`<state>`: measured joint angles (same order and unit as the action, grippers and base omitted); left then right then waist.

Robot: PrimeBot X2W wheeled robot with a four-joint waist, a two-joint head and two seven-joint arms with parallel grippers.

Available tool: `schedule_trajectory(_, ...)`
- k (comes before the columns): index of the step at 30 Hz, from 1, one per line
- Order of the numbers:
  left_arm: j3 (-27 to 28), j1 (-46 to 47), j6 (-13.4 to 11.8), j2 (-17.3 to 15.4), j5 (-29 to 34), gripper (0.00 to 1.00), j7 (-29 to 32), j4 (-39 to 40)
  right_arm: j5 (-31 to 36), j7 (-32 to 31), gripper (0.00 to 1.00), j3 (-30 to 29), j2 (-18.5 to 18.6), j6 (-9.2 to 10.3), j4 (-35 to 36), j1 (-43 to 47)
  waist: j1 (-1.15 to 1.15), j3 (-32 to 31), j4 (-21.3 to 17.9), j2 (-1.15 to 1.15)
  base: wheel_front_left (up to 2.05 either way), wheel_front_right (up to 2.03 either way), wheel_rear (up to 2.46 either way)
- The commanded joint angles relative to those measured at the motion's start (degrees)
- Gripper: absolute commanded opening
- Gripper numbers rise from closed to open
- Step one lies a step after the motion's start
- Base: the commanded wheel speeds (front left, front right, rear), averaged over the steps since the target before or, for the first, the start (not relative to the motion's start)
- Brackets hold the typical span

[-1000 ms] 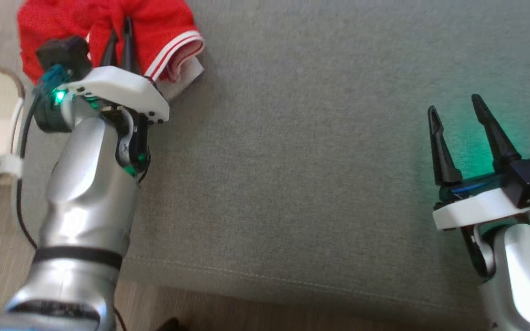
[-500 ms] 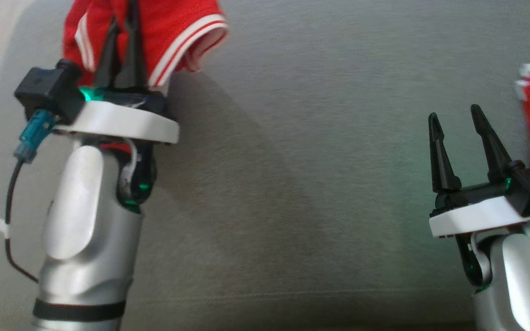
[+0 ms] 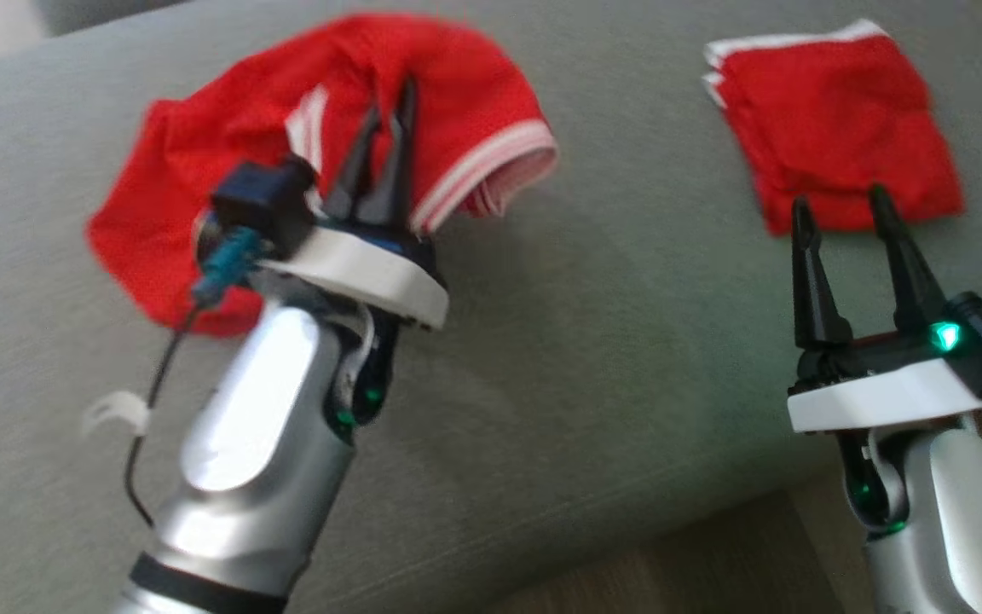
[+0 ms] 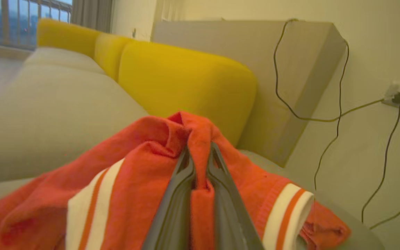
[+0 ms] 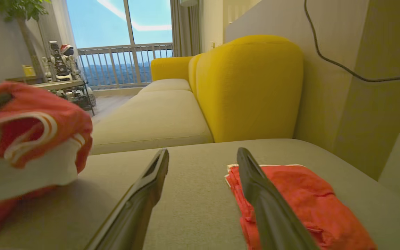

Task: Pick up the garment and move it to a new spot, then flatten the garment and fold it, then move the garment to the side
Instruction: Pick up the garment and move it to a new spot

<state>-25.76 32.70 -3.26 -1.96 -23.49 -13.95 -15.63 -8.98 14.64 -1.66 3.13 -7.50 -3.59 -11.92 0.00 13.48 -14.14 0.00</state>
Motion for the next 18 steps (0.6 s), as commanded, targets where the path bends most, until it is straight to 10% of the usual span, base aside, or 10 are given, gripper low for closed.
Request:
schedule_trajectory(1,0.35,2.21,-0.65,-0.93,-1.06,0.0,-0.02,-0.22,-0.75,0.36,1.0,1.66,-0.24,0.01,2.09,-1.75,0.0,3.06,-4.7,0.0,0.0,0.0,0.0)
schedule_trajectory(5,-2.79,2.45,-1.5,-0.93,-4.49,0.0,-0.51,-8.88,-1.54,0.36,1.0,3.66,-0.24,0.01,1.82,-2.0,0.0,5.21,-7.76,0.0,0.0,0.0,0.0)
schedule_trajectory(6,-3.24,2.43,-1.54,-0.93,-5.36,0.22,-0.65,-10.15,-1.79,0.36,1.0,3.83,-0.24,0.01,1.84,-1.97,0.0,5.41,-8.0,0.0,0.0,0.0,0.0)
schedule_trajectory(7,-3.73,2.43,-1.57,-0.93,-6.1,0.95,-0.76,-11.3,-1.97,0.36,1.0,3.98,-0.24,0.01,1.85,-1.89,0.0,5.49,-8.12,0.0,0.0,0.0,0.0)
schedule_trajectory(18,-3.48,-3.2,-3.0,-0.92,1.56,1.0,-1.04,-0.75,0.27,0.36,1.0,4.8,-0.24,0.01,1.03,1.13,0.0,-0.45,-1.12,0.0,0.0,0.0,0.0)
